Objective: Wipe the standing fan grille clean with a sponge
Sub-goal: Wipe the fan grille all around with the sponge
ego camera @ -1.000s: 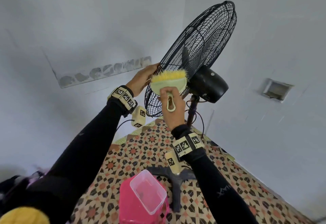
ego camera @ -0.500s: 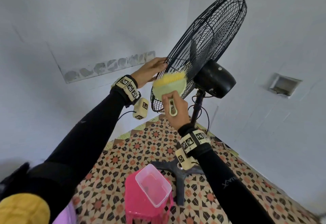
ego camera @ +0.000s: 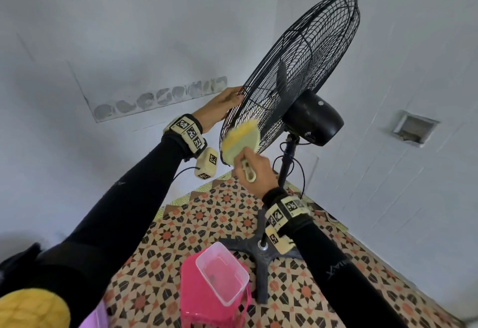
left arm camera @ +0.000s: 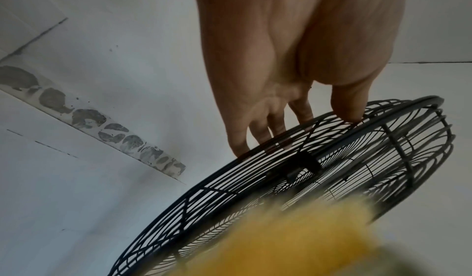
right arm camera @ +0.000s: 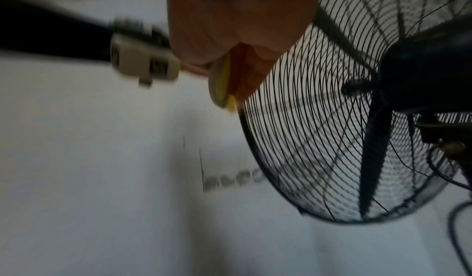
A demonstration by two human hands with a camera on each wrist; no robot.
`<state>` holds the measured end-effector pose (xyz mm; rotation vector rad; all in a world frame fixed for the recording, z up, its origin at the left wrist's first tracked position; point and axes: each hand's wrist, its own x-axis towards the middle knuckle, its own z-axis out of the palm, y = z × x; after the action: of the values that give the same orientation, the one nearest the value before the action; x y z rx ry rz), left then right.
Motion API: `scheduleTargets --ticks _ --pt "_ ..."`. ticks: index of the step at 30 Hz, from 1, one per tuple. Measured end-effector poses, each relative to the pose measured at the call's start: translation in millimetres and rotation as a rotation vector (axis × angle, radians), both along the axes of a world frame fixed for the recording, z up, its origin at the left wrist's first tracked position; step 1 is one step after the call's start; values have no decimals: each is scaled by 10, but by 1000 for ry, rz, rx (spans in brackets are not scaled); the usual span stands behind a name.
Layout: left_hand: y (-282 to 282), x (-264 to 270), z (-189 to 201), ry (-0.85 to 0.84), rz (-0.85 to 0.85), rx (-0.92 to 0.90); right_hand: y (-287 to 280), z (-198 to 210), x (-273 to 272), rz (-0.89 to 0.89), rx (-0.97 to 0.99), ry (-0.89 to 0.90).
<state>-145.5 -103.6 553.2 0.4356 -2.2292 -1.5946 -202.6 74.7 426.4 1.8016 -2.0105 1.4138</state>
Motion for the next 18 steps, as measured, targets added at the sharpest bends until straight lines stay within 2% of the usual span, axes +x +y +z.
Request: scheduleTargets --ticks 1,3,6,8,10,12,15,18 --pt "41 5 22 -3 12 -2 8 -140 -14 21 109 47" --pt "124 -8 37 -3 41 -16 37 -258 -34 65 165 70" --pt "237 -1 7 -18 64 -36 146 8 -38 79 -36 -46" --pt "251 -4 -36 -27 89 -26 218 215 -102 33 -218 -100" --pt "211 -59 -92 -36 120 9 233 265 -191 -12 -302 -189" --pt "322 -83 -40 -27 149 25 214 145 -248 -2 -236 -268" --pt "520 -138 55 15 169 -4 217 -204 -278 76 -35 -271" --pt "537 -197 8 5 219 -54 260 -181 -333 127 -54 -306"
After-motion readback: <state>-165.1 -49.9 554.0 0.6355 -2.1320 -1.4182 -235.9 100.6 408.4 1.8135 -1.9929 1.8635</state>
